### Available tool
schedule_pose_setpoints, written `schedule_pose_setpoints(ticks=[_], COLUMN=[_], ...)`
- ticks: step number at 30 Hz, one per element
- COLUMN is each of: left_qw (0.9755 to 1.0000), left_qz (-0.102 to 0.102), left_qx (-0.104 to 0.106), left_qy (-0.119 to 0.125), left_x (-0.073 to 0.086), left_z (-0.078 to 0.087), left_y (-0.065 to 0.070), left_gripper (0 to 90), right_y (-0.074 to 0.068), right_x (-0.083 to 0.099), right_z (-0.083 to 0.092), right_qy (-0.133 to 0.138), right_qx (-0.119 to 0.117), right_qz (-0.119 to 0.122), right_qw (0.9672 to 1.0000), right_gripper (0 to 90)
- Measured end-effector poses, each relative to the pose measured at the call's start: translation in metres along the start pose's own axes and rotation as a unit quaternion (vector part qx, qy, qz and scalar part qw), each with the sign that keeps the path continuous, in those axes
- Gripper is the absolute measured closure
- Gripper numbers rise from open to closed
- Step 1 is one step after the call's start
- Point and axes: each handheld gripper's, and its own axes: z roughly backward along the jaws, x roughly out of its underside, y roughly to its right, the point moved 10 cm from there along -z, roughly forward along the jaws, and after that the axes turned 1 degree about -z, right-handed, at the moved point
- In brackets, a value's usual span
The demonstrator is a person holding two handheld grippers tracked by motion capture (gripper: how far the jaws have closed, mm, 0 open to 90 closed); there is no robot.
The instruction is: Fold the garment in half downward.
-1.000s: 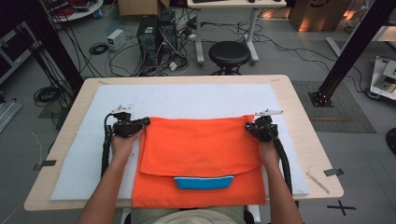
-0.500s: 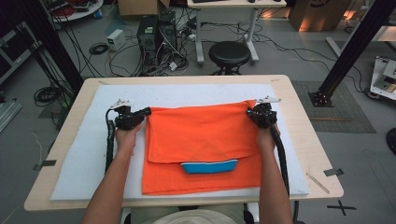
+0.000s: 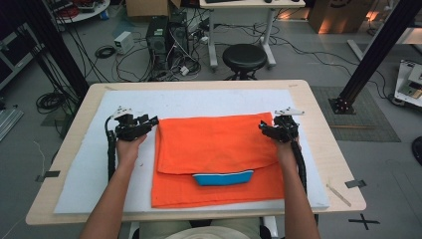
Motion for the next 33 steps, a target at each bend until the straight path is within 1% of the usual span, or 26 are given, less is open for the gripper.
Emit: schedule_pose_setpoints(ticks=[1,3,4,7,9,11,12,13,14,15,17,18,20,22,24,25,28,29,31,33], left_qw=[1.0,1.0,0.9999,0.9997,0.9997,0.9996,0.9995,0.9994,0.9991,0.9989,0.9984,0.9982,0.9979,0.9974,0.9965,0.996,0.995,0.9947,0.9934,0.9918], left_qz=[-0.002,0.0,0.001,-0.006,-0.006,-0.01,-0.012,-0.014,-0.021,-0.023,-0.03,-0.032,-0.028,-0.029,-0.036,-0.04,-0.047,-0.05,-0.059,-0.063], left_qx=[0.003,0.005,0.007,0.012,0.016,0.02,0.022,0.025,0.027,0.028,0.031,0.03,0.036,0.039,0.04,0.044,0.045,0.041,0.034,0.025], left_qy=[0.0,-0.006,-0.01,-0.019,-0.018,-0.017,-0.019,-0.019,-0.025,-0.029,-0.037,-0.041,-0.047,-0.053,-0.063,-0.067,-0.076,-0.08,-0.093,-0.108], left_x=[0.002,0.006,0.01,0.019,0.023,0.028,0.031,0.034,0.039,0.042,0.051,0.055,0.063,0.07,0.077,0.079,0.084,0.085,0.089,0.094], left_z=[0.004,0.009,0.012,0.022,0.03,0.039,0.043,0.047,0.051,0.053,0.059,0.062,0.066,0.07,0.073,0.074,0.075,0.074,0.072,0.069], left_y=[0.002,0.005,0.008,0.015,0.021,0.028,0.032,0.036,0.04,0.043,0.049,0.052,0.058,0.064,0.073,0.077,0.085,0.086,0.089,0.09], left_gripper=[47.2,46.8,46.7,46.9,47.0,47.1,47.2,47.2,47.1,47.2,48.1,48.7,50.8,52.4,53.4,54.0,55.2,55.9,56.2,56.3], right_y=[-0.001,-0.003,-0.004,-0.009,-0.011,-0.012,-0.011,-0.01,-0.009,-0.008,-0.005,-0.005,-0.007,-0.011,-0.016,-0.018,-0.025,-0.026,-0.029,-0.031], right_x=[0.002,0.006,0.008,0.017,0.023,0.031,0.035,0.039,0.043,0.049,0.057,0.061,0.069,0.078,0.084,0.086,0.089,0.09,0.091,0.094], right_z=[0.003,0.011,0.014,0.028,0.038,0.049,0.053,0.057,0.062,0.066,0.072,0.075,0.078,0.08,0.08,0.08,0.076,0.074,0.07,0.066], right_qy=[0.002,0.011,0.015,0.019,0.027,0.03,0.03,0.029,0.027,0.023,0.017,0.013,0.003,-0.01,-0.016,-0.02,-0.028,-0.031,-0.041,-0.053], right_qx=[-0.001,-0.012,-0.015,-0.026,-0.028,-0.029,-0.029,-0.029,-0.03,-0.031,-0.03,-0.031,-0.032,-0.033,-0.033,-0.034,-0.034,-0.033,-0.031,-0.021], right_qz=[0.0,-0.009,-0.009,-0.002,-0.002,0.0,-0.001,-0.002,-0.007,-0.013,-0.017,-0.02,-0.016,-0.009,-0.003,-0.001,0.003,0.003,0.006,0.018], right_qw=[1.0,0.9998,0.9997,0.9995,0.9992,0.9991,0.9991,0.9992,0.9992,0.9992,0.9993,0.9992,0.9994,0.9994,0.9993,0.9992,0.999,0.999,0.9987,0.9982], right_gripper=[34.9,32.8,31.9,30.4,31.3,35.5,35.6,37.6,42.2,47.5,57.8,61.3,64.1,64.5,64.0,62.8,60.5,60.5,61.2,67.8])
